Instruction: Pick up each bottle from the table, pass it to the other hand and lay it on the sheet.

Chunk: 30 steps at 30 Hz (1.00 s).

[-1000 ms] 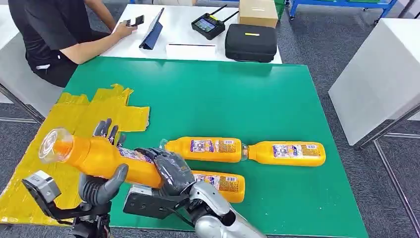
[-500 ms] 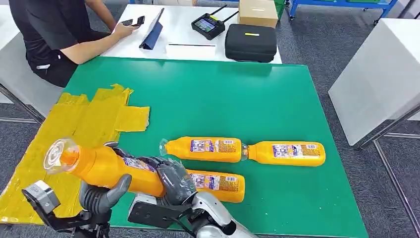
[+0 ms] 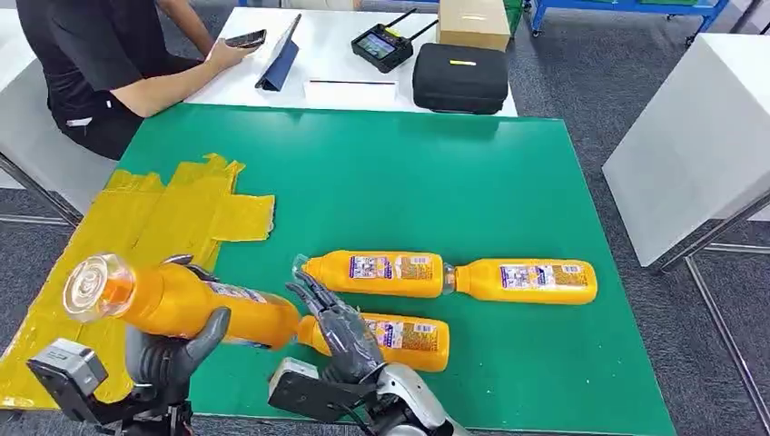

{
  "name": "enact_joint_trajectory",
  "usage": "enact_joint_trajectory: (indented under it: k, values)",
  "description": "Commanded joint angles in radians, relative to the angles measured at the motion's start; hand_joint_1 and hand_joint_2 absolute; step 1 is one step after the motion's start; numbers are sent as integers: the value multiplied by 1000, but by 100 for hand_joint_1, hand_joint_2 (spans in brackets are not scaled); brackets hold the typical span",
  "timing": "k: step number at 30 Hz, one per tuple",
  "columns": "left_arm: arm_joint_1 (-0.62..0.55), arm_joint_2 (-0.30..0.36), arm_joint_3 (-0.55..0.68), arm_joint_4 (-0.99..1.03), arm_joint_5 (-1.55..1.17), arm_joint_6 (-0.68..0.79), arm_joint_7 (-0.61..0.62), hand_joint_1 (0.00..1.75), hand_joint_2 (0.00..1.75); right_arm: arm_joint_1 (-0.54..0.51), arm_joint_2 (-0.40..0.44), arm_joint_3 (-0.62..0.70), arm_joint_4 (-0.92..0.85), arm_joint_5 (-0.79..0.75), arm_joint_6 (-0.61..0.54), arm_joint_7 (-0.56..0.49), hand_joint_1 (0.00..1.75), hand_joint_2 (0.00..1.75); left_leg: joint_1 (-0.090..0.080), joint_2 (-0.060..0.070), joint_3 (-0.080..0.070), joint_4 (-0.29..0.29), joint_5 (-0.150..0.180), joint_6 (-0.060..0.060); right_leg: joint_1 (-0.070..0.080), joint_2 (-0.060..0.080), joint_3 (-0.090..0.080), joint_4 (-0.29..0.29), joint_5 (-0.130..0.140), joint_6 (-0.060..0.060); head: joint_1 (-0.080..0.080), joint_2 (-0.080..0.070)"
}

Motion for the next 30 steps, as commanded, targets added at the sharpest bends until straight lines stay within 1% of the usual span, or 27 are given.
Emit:
enact_joint_trajectory:
  k: [1,2,5,6,7,8,9,10,11,12,13,14,15,16,17,18,19,22,23,24,25,26,27,28,29,30]
  values:
    - [-32,23,82,65,-418,263,30,175,175,75,-76,-79,-166,75,31,28,0,0,0,-3,5,0,-2,1,1,-2,5,0,-3,-6,0,0]
    - [-35,26,93,75,-485,297,37,175,175,82,-83,-85,-185,87,37,30,0,0,0,-3,3,0,-1,1,1,-3,4,0,-2,-4,0,0]
    - [-61,46,141,143,-706,373,84,175,175,125,-119,-129,-282,136,74,41,0,0,0,-4,6,-1,-2,1,1,-4,7,0,-3,-6,0,0]
    - [-73,55,151,176,-803,399,114,175,175,133,-133,-137,-300,155,87,45,0,175,0,-4,4,-1,-1,1,0,-4,5,-1,-2,-5,0,0]
    - [-91,77,154,226,-928,426,161,175,175,136,-154,-141,-311,165,95,53,0,175,-1,-4,2,-2,0,1,0,-3,3,-1,-1,-3,0,0]
    - [-122,110,147,320,-1049,462,202,175,175,138,-187,-144,-316,172,99,57,0,175,-1,-5,5,-2,0,1,0,-4,6,-1,-2,-5,0,0]
    - [-142,121,143,373,-1038,486,195,175,175,144,-197,-152,-312,171,95,54,0,175,-1,-5,5,-3,1,1,-1,-4,5,-2,-1,-3,0,0]
    - [-197,155,132,504,-1230,485,282,175,175,138,-225,-143,-300,180,126,66,0,175,-1,-5,6,-3,0,1,-1,-5,7,-2,-1,-5,0,0]
    - [-246,159,129,579,-1244,492,285,175,175,136,-229,-143,-286,180,124,65,0,175,-1,-7,8,-4,0,1,0,-6,10,-3,-2,-7,0,0]
    - [-279,162,141,651,-1327,492,310,175,175,129,-232,-138,-271,179,136,65,0,175,-2,-8,7,-5,2,1,-1,-7,8,-3,-1,-5,0,0]
    - [-310,162,143,701,-1345,492,314,175,175,123,-229,-136,-254,179,141,67,0,175,-1,-8,7,-4,2,1,0,-7,9,-3,-1,-6,0,0]
    - [-345,171,131,788,-1422,492,352,175,175,112,-228,-126,-234,181,157,68,0,175,-1,-6,7,-4,2,1,0,-6,3,-2,-1,-5,0,0]
    - [-345,171,131,788,-1422,492,352,175,175,112,-228,-126,-234,181,157,68,0,175,-1,-7,8,-3,1,1,0,-6,2,-2,-1,-6,0,0]
    - [-379,179,118,885,-1469,492,374,175,175,97,-231,-112,-205,195,177,79,0,175,0,-4,7,-3,1,1,0,-3,0,-2,0,-6,1,0]
    - [-379,179,118,885,-1469,492,374,175,175,97,-231,-112,-205,195,177,79,0,175,-1,-2,5,-4,2,0,-1,-1,3,-3,1,-4,0,0]
    - [-379,179,118,885,-1469,492,374,175,175,97,-231,-112,-205,195,177,79,0,175,-1,-2,8,-5,2,0,-1,-2,7,-3,2,-6,0,0]
    - [-379,179,118,885,-1469,492,374,175,175,97,-231,-112,-205,195,177,79,0,175,0,-2,5,-2,2,0,0,-2,5,-2,3,-6,1,0]
    - [-381,177,114,888,-1478,492,385,175,175,91,-233,-110,-193,198,184,81,0,175,0,-1,4,-1,2,0,1,-1,4,-1,2,-5,0,0]
    - [-402,171,109,958,-1493,492,391,175,175,88,-236,-108,-184,201,188,88,0,175,0,-2,6,-1,1,0,1,-1,6,-1,1,-7,0,0]
    - [-442,178,81,1047,-1534,485,430,175,175,82,-246,-101,-173,211,210,103,0,175,0,-1,5,-2,2,0,0,-1,5,-1,2,-6,0,0]
    - [-471,178,65,1112,-1539,490,439,175,175,82,-253,-103,-162,212,215,105,0,175,0,-3,7,-2,1,0,1,-3,7,-2,1,-7,0,0]
    - [-513,176,49,1196,-1544,485,454,175,175,83,-262,-107,-148,217,217,110,0,175,-1,-3,5,-2,3,0,0,-3,5,-1,2,-5,0,0]
    - [-553,175,31,1272,-1556,479,482,175,175,91,-277,-114,-140,217,216,107,0,175,0,-5,6,-2,2,0,0,-4,7,-2,2,-7,0,0]
    - [-576,174,22,1318,-1566,466,506,24,175,96,-286,-118,-134,217,216,105,0,175,0,-5,5,-2,3,0,0,-5,6,-2,2,-6,0,0]
    - [-591,172,22,1342,-1573,451,541,0,0,98,-294,-121,-128,217,217,104,0,175,0,-6,6,-2,3,0,1,-5,8,-2,2,-7,0,0]
    - [-600,165,20,1352,-1570,447,537,0,0,101,-305,-122,-122,226,220,111,0,175,0,-5,4,-2,3,0,1,-4,5,-2,2,-6,0,0]
